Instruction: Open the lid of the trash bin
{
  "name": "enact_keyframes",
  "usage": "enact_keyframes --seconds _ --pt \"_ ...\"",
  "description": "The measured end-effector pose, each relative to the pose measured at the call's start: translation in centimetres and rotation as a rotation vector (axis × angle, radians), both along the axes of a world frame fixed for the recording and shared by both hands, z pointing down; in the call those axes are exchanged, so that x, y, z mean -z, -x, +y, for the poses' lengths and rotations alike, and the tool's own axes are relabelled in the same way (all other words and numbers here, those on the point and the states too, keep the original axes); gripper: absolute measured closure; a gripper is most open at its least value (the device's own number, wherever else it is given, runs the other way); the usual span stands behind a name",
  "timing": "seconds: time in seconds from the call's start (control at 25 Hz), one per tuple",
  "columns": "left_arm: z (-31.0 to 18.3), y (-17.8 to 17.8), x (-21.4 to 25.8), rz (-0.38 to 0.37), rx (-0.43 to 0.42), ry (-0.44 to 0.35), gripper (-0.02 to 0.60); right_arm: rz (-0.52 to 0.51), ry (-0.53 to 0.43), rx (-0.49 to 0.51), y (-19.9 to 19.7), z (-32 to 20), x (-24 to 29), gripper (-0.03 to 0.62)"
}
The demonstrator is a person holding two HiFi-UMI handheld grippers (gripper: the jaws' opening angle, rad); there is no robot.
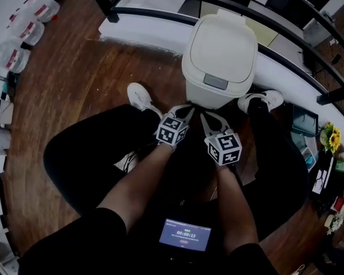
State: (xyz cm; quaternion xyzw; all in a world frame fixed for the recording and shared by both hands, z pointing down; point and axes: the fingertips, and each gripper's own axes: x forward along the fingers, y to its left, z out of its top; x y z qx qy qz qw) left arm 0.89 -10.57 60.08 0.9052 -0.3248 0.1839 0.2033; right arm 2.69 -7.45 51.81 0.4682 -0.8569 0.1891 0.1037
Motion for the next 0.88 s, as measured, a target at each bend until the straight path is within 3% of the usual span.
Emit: enact_keyframes --seconds 0.12,0.24,0.48,0.6,0.76,0.88 --pt "1.5 1.3 4.4 0.091 0.053 -0.027 0.543 0.01 -0.058 -0.009 0.1 1.8 3.8 0.566" --pt "3.3 1.8 10.2 0.167 0.054 -0.073 0.543 -0.014 -0.122 -0.02 -0.1 3.7 9.2 0.566" --pt "10.1 1.1 23.7 0.212 -0.165 -0.262 0.543 -0.049 -0.229 -0.007 0.3 9.5 18.8 0.566" --pt "14.1 1.5 29.4 0.245 -0.235 -0.321 0.543 -0.071 -0.266 0.004 0.5 13.7 22.1 0.566" --pt "20.2 3.0 33.5 0.271 -0.332 -0.383 0.541 -0.114 -0.313 -0.002 0.3 18.6 25.2 0.566" --pt "23.4 4.3 34.9 0.284 -0.354 -0.4 0.542 -0.131 -0.34 0.018 1.1 21.3 26.5 0.566"
